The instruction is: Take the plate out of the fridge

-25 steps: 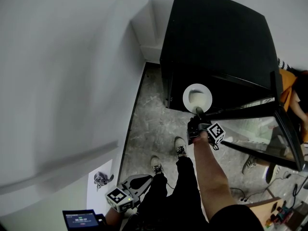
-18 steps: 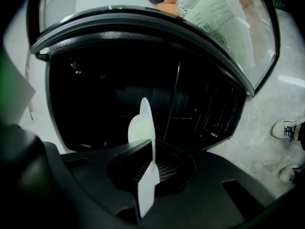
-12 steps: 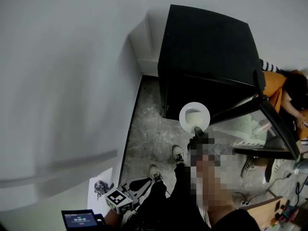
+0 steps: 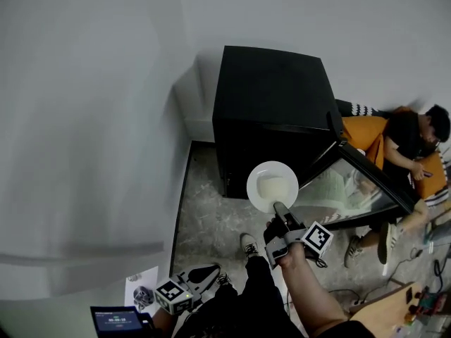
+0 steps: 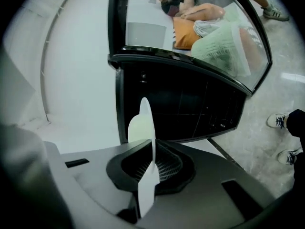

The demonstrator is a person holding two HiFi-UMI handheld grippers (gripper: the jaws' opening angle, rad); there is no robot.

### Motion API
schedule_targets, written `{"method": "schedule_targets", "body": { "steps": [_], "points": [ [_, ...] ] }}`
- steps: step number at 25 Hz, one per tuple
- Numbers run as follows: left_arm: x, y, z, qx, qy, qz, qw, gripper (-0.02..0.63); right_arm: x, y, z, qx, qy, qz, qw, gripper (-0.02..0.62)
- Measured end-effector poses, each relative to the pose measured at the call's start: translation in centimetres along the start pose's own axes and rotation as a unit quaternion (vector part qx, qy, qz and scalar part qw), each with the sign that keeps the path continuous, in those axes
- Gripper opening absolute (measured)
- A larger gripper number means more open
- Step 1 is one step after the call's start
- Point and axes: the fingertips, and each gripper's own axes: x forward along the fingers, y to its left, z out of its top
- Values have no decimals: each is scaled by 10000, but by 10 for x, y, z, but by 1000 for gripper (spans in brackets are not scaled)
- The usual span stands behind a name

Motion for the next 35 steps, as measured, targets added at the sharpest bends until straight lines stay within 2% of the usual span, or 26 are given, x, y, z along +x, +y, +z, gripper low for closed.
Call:
{"method": "schedule_targets", "body": {
  "steps": [7, 11, 14, 19, 23, 31, 35],
  "points": [
    [12, -13, 15, 296, -144, -168, 9993, 5, -7, 102, 25, -449, -403, 405, 9974, 16],
    [11, -21, 35, 410, -324, -210, 9984, 5, 12, 150, 42, -501, -723, 526, 9947, 16],
    [14, -23, 45, 452, -434, -200, 9978, 5, 35, 169, 59, -435, -965, 477, 9932, 17],
    [17, -12, 46, 474, -520, -81, 9975, 5, 80, 178, 86, -366, -1331, 161, 9903, 17],
    [7, -6, 44, 395, -615, 64, 9973, 5, 105, 168, 95, -6, -1553, -223, 9876, 17],
    [-5, 8, 60, 369, -695, 220, 9967, 5, 140, 167, 101, 443, -1760, -569, 9817, 17],
    [-4, 11, 64, 366, -709, 268, 9965, 5, 149, 164, 111, 466, -1821, -667, 9799, 17]
  ]
}}
